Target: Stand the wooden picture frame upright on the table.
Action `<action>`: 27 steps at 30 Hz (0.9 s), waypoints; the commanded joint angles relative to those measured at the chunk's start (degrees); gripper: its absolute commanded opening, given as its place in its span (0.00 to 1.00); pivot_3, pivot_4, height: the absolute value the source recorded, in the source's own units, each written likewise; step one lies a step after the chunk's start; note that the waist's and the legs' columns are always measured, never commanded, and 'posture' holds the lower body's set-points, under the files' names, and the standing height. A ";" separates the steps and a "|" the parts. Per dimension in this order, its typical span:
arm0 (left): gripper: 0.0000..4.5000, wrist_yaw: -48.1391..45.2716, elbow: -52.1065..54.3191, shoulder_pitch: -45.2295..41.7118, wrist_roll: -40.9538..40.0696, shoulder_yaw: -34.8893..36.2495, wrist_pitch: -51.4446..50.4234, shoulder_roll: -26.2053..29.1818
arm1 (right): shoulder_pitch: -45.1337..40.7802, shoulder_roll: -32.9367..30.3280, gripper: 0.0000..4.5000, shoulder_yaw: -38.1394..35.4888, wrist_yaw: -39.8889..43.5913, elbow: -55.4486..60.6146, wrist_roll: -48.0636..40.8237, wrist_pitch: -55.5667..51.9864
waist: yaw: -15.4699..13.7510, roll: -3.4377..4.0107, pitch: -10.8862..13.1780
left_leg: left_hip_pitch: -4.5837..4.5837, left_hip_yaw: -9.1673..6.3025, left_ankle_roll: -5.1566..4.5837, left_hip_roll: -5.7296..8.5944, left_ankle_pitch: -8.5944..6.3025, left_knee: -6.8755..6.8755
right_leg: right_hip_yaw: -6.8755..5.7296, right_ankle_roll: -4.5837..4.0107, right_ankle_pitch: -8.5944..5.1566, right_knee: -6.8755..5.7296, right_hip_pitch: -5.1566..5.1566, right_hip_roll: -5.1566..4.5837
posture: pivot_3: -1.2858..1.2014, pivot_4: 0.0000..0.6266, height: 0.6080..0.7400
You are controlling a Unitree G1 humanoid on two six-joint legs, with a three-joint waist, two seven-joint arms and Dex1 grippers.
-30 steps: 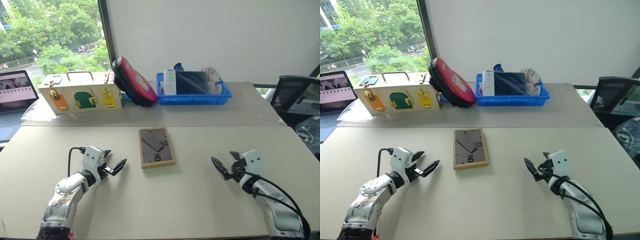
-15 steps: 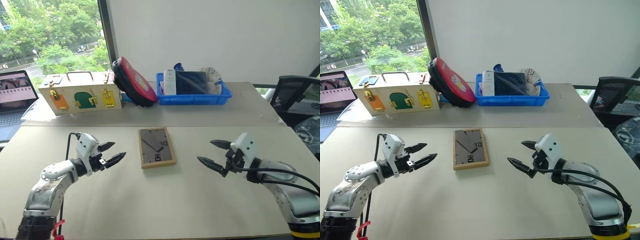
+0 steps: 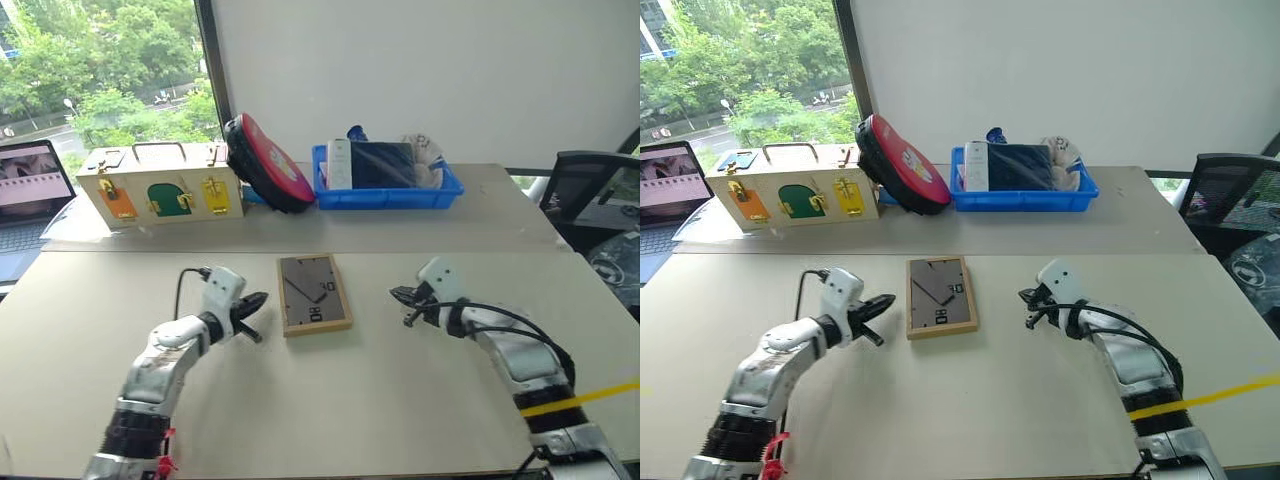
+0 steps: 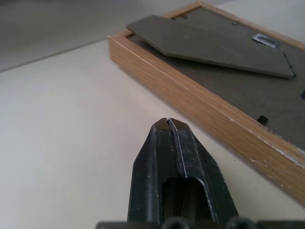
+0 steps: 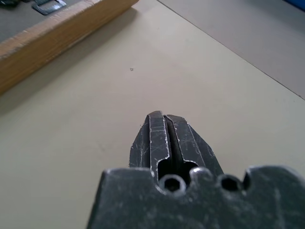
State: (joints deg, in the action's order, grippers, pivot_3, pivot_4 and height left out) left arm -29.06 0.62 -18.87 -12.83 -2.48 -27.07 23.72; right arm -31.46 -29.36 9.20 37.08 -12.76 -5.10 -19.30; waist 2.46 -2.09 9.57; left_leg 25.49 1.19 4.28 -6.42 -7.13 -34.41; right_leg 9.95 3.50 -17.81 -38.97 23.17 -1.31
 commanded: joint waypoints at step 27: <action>0.00 -16.00 13.87 13.39 2.11 -8.18 -12.69 17.25 | 10.75 1.45 0.02 7.60 9.89 29.05 2.17 -22.78 | -0.72 0.36 -1.27 | -0.69 -0.04 0.05 0.01 -0.41 -0.09 | -0.11 0.18 -0.57 0.02 -0.68 -0.03 | 0.52 0.24 0.80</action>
State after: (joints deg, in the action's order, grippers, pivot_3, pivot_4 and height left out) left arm -44.51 19.17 -8.87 -11.75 -8.81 -37.55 39.56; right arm -21.76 -27.29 16.84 47.39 12.44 -1.83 -38.04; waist 1.74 -1.73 8.30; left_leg 24.71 1.15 4.33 -6.41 -7.58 -34.50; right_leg 9.84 3.68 -18.49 -38.95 22.38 -1.35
